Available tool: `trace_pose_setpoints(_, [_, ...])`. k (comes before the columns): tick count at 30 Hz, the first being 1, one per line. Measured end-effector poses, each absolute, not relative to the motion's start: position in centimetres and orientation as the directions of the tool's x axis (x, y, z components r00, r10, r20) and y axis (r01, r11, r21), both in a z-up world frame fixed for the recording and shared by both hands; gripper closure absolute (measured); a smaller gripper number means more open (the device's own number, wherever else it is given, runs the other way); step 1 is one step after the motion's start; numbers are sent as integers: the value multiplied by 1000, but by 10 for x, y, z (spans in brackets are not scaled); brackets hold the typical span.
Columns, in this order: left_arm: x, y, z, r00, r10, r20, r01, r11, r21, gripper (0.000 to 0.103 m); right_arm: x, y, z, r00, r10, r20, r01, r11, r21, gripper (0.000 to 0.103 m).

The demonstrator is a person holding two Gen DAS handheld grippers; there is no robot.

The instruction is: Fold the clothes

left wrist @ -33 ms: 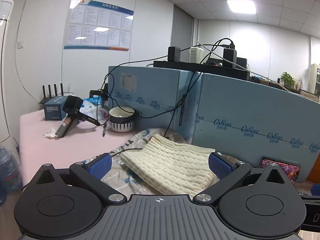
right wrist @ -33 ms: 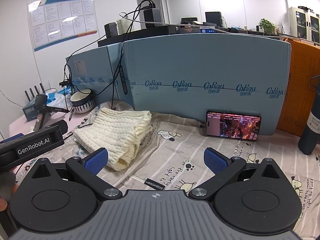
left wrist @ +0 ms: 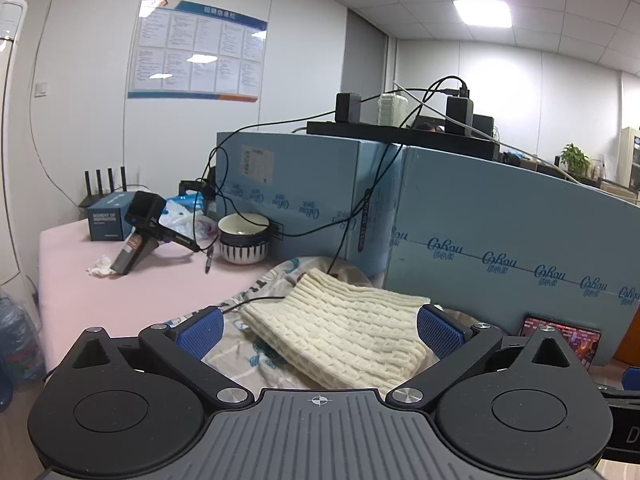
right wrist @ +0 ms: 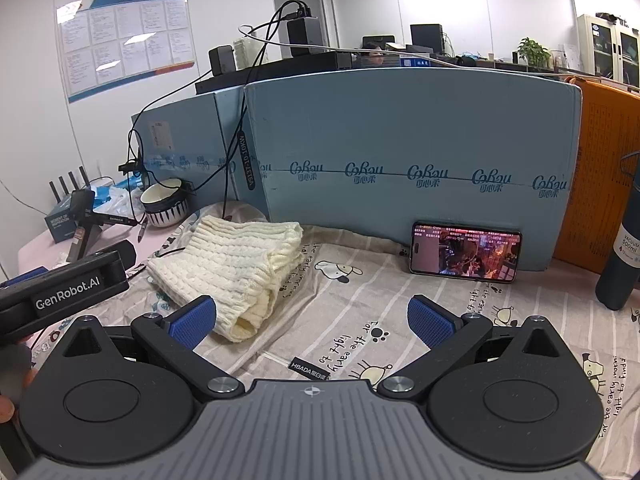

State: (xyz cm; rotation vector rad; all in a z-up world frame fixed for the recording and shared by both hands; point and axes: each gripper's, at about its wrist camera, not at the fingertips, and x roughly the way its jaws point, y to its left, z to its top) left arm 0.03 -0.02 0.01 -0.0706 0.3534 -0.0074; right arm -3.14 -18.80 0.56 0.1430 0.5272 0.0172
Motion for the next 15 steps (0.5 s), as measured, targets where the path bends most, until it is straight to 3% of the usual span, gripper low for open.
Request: trace_pose_setpoints(15, [1,2,-2,938,-12,-346,-14,997,-70,0,-32,-188,4,867,54,-496,23,989,148,0])
